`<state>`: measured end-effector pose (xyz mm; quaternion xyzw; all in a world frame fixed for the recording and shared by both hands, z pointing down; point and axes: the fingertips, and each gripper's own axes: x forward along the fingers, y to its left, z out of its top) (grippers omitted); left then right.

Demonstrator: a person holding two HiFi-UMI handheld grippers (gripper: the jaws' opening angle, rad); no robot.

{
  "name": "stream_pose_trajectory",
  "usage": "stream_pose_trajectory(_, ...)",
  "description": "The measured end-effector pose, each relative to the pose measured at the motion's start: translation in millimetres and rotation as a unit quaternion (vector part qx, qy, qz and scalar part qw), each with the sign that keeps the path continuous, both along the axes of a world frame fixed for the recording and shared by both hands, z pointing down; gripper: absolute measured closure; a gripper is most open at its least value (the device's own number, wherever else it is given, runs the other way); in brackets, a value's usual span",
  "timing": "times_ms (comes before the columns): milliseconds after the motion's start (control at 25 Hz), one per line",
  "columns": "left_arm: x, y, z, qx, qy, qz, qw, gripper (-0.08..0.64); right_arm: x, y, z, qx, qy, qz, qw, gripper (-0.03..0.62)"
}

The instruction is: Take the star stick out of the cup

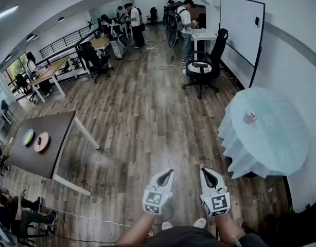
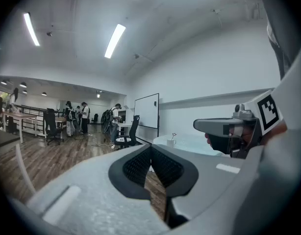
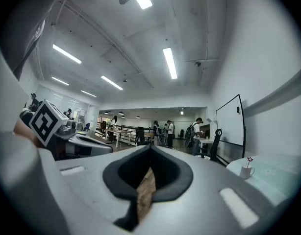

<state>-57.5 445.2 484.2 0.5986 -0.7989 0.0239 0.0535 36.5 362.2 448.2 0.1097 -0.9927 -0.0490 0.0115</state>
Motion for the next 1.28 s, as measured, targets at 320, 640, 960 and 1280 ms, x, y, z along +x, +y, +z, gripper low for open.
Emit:
stream_pose_trajectory(320,15,-14,2,-0.011,-0.006,0.012,0.9998,0.555,10,-10,-4,0.012,-0.01,0.011,1.0,0.589)
stream_pose_trajectory(640,39,-54,-2,-0.013,-0.014,0.03,0.9994,0.555,39,-54,-11,-0.017,-0.045,0.037,0.998,0.589)
stream_pose_trajectory(960,75,-106,-5,-0.013,-0.02,0.037,0.999,0.555,77,-101,-7,-0.018,-0.04,0.033,0.998,0.589)
stream_pose_trajectory(1280,111,-151,1,-0.012,-0.02,0.036,0.9991,0.555,113,-145,2,-0.029,-0.04,0.034,0.998,0.589)
